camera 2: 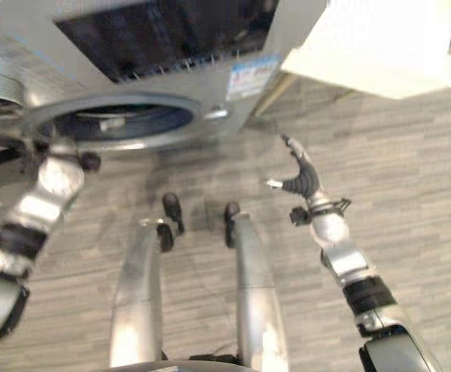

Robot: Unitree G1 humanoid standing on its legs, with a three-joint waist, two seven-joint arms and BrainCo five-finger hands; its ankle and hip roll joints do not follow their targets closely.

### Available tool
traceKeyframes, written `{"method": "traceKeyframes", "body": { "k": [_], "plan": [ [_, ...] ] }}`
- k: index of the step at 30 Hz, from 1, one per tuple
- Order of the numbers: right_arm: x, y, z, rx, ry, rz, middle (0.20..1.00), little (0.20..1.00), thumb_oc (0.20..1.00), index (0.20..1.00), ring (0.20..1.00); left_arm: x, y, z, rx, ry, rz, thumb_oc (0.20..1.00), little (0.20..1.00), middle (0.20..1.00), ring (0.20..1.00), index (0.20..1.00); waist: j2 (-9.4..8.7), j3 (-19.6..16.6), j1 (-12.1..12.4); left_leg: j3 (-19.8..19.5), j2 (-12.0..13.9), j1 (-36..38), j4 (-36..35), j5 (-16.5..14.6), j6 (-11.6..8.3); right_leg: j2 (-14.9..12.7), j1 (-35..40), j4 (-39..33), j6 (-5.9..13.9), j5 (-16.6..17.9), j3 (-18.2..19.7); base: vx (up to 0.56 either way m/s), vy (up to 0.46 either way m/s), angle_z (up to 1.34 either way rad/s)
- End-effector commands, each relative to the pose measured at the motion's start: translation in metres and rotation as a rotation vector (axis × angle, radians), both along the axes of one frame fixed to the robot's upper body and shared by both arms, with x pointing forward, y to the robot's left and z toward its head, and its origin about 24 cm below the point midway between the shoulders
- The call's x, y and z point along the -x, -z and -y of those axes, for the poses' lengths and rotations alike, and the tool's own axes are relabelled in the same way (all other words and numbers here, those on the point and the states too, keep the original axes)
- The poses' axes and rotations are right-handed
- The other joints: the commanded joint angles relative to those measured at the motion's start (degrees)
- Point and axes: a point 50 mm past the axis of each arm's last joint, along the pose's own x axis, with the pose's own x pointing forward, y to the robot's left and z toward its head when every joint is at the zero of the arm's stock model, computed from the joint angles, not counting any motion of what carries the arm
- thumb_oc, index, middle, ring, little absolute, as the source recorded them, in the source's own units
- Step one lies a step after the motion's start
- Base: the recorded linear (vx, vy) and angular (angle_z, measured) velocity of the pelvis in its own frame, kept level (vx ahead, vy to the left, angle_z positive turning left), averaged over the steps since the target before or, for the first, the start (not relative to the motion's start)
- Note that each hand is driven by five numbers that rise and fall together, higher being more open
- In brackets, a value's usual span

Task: Grab the laundry basket,head to the washer,open it,put in the laundry and shut it.

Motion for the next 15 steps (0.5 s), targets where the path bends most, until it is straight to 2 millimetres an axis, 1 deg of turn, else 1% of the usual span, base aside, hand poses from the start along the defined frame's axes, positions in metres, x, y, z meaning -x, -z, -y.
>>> {"method": "traceKeyframes", "body": {
  "k": [1,2,4,6,7,8,9,10,11,13,14,15],
  "plan": [
    [0.007,0.017,-0.002,-0.047,0.006,-0.045,1.0,1.0,1.0,1.0,1.0,0.007,0.014,0.006,0.128,0.125,-0.033,1.0,1.0,1.0,1.0,1.0,0.51,-3.1,0.5,-2.0,-1.2,8.7,-2.2,-5.6,0.87,-1.0,7.3,-12.2,3.93,6.6,-0.6,-0.04,0.008,0.21],
    [0.011,0.023,0.001,-0.032,0.019,-0.067,1.0,1.0,1.0,1.0,1.0,0.016,0.028,0.006,0.16,0.14,-0.07,1.0,1.0,1.0,1.0,1.0,0.5,-3.0,0.7,-1.8,-1.3,10.2,-4.0,-5.3,0.77,-1.1,9.0,-14.0,4.06,6.9,-0.9,-0.03,0.007,0.33],
    [0.019,0.045,0.005,-0.041,0.049,-0.152,1.0,1.0,1.0,1.0,1.0,0.03,0.064,0.012,0.238,0.135,-0.171,1.0,1.0,1.0,1.0,1.0,0.36,-3.7,1.1,-2.0,-2.1,16.0,-9.8,-3.5,0.25,-1.4,14.6,-19.1,4.57,8.3,-1.7,0.0,0.0,0.21],
    [0.026,0.061,0.009,-0.051,0.074,-0.21,1.0,1.0,1.0,1.0,1.0,0.043,0.089,0.012,0.258,0.116,-0.253,1.0,1.0,1.0,1.0,1.0,0.27,-4.2,1.5,-2.2,-2.8,21.2,-15.0,-1.7,-0.06,-1.5,19.5,-23.5,4.93,9.8,-2.3,-0.02,-0.013,0.11],
    [0.029,0.068,0.01,-0.048,0.085,-0.239,1.0,1.0,1.0,1.0,1.0,0.05,0.1,0.013,0.291,0.116,-0.291,1.0,1.0,1.0,1.0,1.0,0.16,-4.4,1.7,-2.1,-3.2,23.6,-18.6,1.3,-0.01,-1.8,22.1,-27.0,4.73,12.3,-3.3,-0.05,-0.009,0.28],
    [0.033,0.075,0.01,-0.053,0.093,-0.264,1.0,1.0,1.0,1.0,1.0,0.056,0.112,0.013,0.302,0.106,-0.333,1.0,1.0,1.0,1.0,1.0,0.13,-4.7,1.9,-2.3,-3.5,26.8,-21.6,2.0,-0.13,-1.8,25.2,-29.7,4.97,12.7,-3.6,-0.02,-0.016,0.24],
    [0.036,0.081,0.011,-0.059,0.102,-0.286,1.0,1.0,1.0,1.0,1.0,0.061,0.121,0.013,0.305,0.099,-0.37,1.0,1.0,1.0,1.0,1.0,-0.02,-5.4,2.0,-2.3,-3.8,29.2,-23.7,2.5,-0.26,-1.9,27.5,-31.8,5.14,13.2,-3.9,0.06,-0.005,0.2],
    [0.036,0.081,0.011,-0.059,0.102,-0.286,1.0,1.0,1.0,1.0,1.0,0.061,0.121,0.013,0.305,0.099,-0.37,1.0,1.0,1.0,1.0,1.0,-0.02,-5.2,2.0,-2.4,-3.8,29.5,-23.9,2.6,-0.27,-1.9,27.8,-32.0,5.14,13.3,-3.9,0.1,-0.015,0.04],
    [0.043,0.095,0.011,-0.074,0.113,-0.346,1.0,1.0,1.0,1.0,1.0,0.073,0.141,0.014,0.328,0.087,-0.449,1.0,1.0,1.0,1.0,1.0,-0.29,-6.7,2.3,-2.7,-4.2,34.9,-28.8,3.9,-0.61,-1.8,33.0,-36.1,5.76,14.4,-4.5,0.1,-0.005,0.01],
    [0.051,0.108,0.01,-0.084,0.118,-0.405,1.0,1.0,1.0,1.0,1.0,0.082,0.155,0.013,0.319,0.071,-0.511,1.0,1.0,1.0,1.0,1.0,-0.6,-8.2,2.3,-2.7,-4.3,39.4,-32.3,4.7,-0.89,-1.8,37.3,-39.1,6.08,15.2,-4.9,0.15,0.008,0.04],
    [0.059,0.119,0.01,-0.086,0.122,-0.458,1.0,1.0,1.0,1.0,1.0,0.093,0.169,0.01,0.282,0.054,-0.574,1.0,1.0,1.0,1.0,1.0,-0.93,-10.4,2.3,-2.5,-4.3,43.4,-35.7,5.2,-1.09,-1.7,41.4,-42.8,6.58,15.8,-5.2,0.13,0.021,0.14],
    [0.059,0.119,0.01,-0.086,0.122,-0.458,1.0,1.0,1.0,1.0,1.0,0.093,0.169,0.01,0.282,0.054,-0.573,1.0,1.0,1.0,1.0,1.0,-0.93,-10.5,2.2,-2.6,-4.3,43.3,-35.8,5.4,-1.08,-1.7,41.3,-43.0,6.58,16.0,-5.2,0.13,0.036,0.2]
  ]
}}
